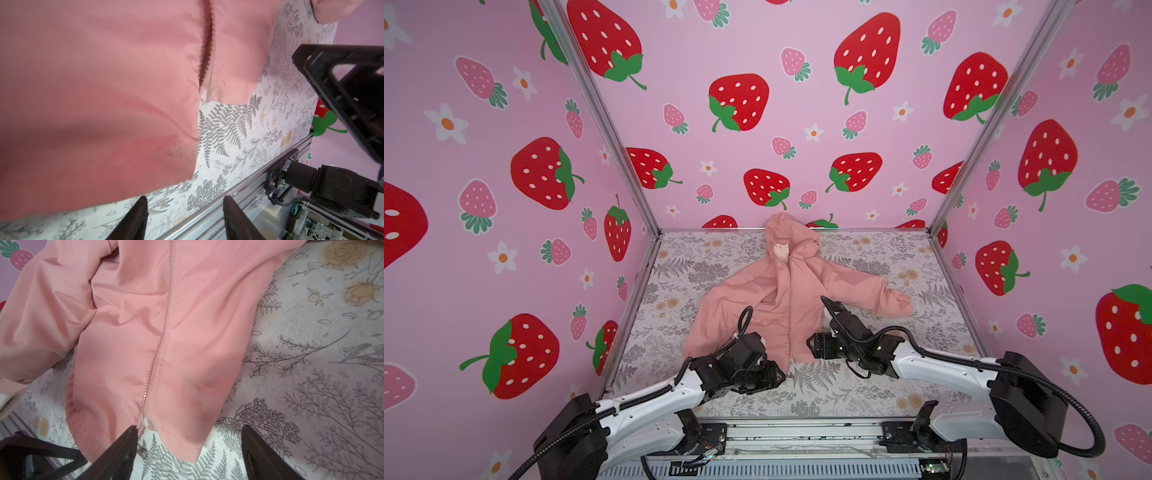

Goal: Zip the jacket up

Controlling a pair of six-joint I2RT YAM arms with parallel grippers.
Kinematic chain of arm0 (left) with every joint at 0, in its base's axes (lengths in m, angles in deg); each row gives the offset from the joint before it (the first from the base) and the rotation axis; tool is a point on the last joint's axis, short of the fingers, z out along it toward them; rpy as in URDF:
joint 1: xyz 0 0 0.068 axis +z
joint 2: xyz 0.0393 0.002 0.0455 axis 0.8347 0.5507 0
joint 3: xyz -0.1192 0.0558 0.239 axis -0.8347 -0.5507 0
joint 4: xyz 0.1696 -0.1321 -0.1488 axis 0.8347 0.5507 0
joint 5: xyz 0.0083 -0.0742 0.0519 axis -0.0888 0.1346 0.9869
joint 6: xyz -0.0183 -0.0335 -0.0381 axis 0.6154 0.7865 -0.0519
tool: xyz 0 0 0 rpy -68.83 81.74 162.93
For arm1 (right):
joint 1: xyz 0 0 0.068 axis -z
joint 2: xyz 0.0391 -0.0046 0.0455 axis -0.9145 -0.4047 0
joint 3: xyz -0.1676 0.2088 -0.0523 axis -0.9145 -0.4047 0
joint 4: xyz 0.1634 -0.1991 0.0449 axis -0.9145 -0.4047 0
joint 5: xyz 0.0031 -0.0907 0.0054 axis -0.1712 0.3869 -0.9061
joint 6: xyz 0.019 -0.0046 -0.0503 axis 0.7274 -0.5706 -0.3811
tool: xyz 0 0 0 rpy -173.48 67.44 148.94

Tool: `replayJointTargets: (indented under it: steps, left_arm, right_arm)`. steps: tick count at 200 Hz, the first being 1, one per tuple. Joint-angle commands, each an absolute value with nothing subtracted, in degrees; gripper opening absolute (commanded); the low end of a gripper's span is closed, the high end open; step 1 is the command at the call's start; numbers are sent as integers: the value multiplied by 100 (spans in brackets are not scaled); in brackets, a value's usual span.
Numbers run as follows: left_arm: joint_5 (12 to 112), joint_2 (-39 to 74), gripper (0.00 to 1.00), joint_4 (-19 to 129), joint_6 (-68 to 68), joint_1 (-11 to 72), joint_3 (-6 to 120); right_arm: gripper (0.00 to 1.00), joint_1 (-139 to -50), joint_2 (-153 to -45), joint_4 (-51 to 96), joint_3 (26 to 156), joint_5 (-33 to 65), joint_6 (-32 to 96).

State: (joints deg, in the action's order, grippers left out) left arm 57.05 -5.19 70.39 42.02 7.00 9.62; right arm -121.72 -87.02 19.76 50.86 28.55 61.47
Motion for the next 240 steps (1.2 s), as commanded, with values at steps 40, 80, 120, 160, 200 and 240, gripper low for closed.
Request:
replayJointTargets:
  steps: [40, 80, 120, 160, 200, 240]
  left_arm:
    - [5839, 320, 57, 6097, 4076, 671, 985]
    - [6060, 709, 49, 5886, 3971, 668, 993]
    - [6145, 1047, 46, 5714, 3914, 673, 1054]
    - [6236, 1300, 41, 5611, 3913, 668, 1141]
    - [6298, 1319, 31, 5625, 3914, 670, 1117]
    - [6216, 1318, 7, 5476, 3827, 706, 1133]
  right_arm:
    - [79, -12115, -8612, 2074, 5027, 2890, 6306]
    - [77, -12114, -8594, 2114, 5043, 2822, 6301]
    - [76, -12106, -8583, 2140, 5008, 2781, 6303]
    - [74, -12109, -8575, 2206, 4957, 2710, 6338]
    - [71, -12108, -8530, 2235, 4919, 2682, 6347]
    - [69, -12109, -8499, 2244, 4940, 2643, 6322]
